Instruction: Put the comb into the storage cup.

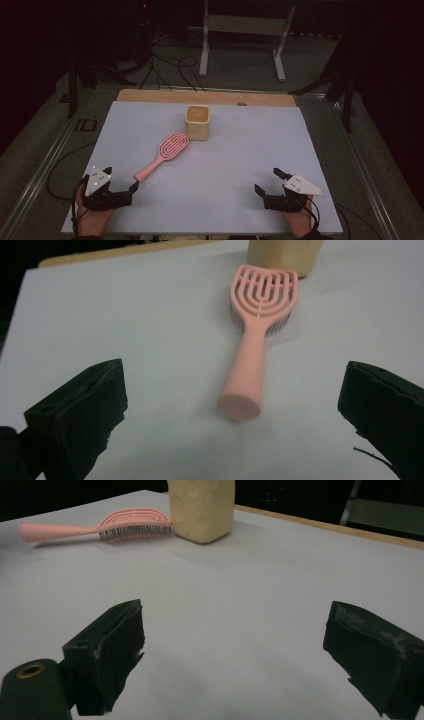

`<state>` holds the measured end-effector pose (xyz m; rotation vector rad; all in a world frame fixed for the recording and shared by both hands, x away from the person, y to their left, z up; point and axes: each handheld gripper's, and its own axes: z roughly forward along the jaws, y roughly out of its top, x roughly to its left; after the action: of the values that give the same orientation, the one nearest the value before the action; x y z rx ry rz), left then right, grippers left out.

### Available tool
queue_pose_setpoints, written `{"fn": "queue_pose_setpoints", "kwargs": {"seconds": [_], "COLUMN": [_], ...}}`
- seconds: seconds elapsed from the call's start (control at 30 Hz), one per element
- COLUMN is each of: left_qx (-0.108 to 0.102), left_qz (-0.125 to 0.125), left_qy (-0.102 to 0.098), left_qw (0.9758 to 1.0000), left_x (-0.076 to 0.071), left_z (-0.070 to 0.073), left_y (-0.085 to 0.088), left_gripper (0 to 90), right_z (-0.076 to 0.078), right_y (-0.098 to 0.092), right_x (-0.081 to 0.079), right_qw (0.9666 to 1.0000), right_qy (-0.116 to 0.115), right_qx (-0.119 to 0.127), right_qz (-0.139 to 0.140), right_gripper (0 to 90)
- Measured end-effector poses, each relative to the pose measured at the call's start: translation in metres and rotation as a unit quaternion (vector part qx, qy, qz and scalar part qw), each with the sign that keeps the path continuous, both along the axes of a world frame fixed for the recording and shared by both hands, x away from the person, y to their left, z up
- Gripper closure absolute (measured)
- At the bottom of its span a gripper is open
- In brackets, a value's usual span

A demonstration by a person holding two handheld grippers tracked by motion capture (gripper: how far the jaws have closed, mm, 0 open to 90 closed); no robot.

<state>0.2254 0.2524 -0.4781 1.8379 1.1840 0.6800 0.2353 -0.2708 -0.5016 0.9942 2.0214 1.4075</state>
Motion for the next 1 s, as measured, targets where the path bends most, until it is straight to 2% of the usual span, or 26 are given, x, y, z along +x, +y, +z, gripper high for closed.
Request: {"fn": "queue_pose_setpoints", "kwargs": {"seconds": [0.1,0.23,0.43,0.63,0.7,1.0], "left_qx": [0.002,0.008,0.009,0.030,0.044,0.069], "left_qz": [-0.001,-0.018,-0.029,-0.037,-0.041,-0.053], "left_qy": [0.001,0.027,0.039,0.043,0.048,0.065], "left_qw": [1.0000,0.9994,0.9988,0.9979,0.9970,0.9942], "left_x": [0.003,0.015,0.027,0.035,0.040,0.057], "left_z": [0.004,0.009,0.016,0.020,0.021,0.023], "left_y": [-0.001,-0.005,-0.008,-0.014,-0.018,-0.031], "left_gripper": [0.0,0.0,0.0,0.0,0.0,0.0], "right_z": [0.000,0.000,-0.001,-0.001,-0.001,-0.001], "right_y": [-0.001,-0.002,-0.001,-0.001,-0.001,-0.001], "right_x": [0.001,0.001,0.001,0.001,0.001,0.001], "right_qw": [1.0000,1.0000,1.0000,1.0000,1.0000,1.0000], "right_qy": [0.000,0.000,0.001,0.002,0.002,0.002], "right_qx": [-0.001,0.001,-0.001,-0.002,-0.002,-0.002], "right_qz": [-0.003,-0.007,-0.005,-0.005,-0.004,-0.003], "right_gripper": [9.2,9.2,9.2,9.3,9.3,9.3]}}
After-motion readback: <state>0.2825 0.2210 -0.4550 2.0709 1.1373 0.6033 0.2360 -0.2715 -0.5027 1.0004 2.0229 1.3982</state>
